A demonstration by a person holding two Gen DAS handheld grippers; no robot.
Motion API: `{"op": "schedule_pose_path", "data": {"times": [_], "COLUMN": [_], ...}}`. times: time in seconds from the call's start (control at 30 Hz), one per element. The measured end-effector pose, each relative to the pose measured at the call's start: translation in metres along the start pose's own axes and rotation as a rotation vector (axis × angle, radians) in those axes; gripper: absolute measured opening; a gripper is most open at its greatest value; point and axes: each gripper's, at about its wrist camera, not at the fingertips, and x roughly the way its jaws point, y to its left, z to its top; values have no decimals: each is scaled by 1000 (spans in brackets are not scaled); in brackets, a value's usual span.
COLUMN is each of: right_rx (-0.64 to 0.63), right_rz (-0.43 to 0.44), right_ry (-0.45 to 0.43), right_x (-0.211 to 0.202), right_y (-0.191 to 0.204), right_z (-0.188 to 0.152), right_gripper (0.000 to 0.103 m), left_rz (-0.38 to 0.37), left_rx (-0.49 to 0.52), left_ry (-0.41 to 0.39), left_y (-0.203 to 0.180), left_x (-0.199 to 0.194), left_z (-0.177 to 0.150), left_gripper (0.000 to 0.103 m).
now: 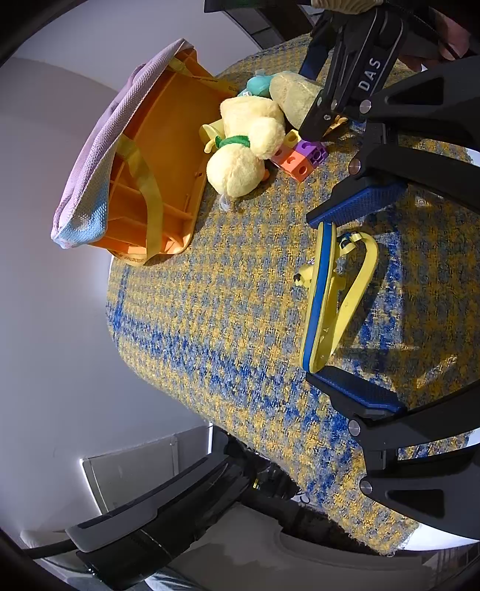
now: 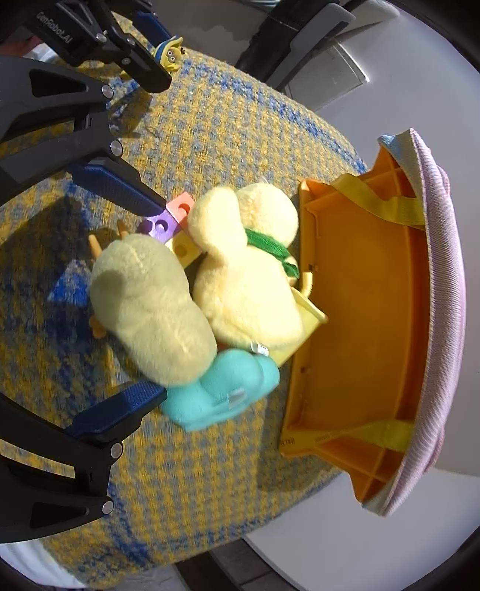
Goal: Organize objects
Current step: 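Grasp the yellow plush duck with the right gripper while the left gripper holds the strap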
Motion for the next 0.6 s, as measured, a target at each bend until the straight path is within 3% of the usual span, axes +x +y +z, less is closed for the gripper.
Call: {"op": "schedule_pose_path", "data": {"times": [0.1, 0.33, 0.6], "right_rx": [-1, -10, -54], "right_rz": [-11, 4, -17], "right_ry": [1, -14, -88], "right_x": [0, -11, -49], "right_y": [-3, -11, -18], "right_z": [-1, -8, -10], "right_gripper": [70, 68, 68], "left_rz": [2, 9, 8], "left_rx": [0, 15, 57], "left_ry": [3, 13, 5], "left_y": [-1, -8, -32], "left_x": [2, 2, -10], "left_z": [0, -2, 4], "left_gripper": [76, 76, 76]}}
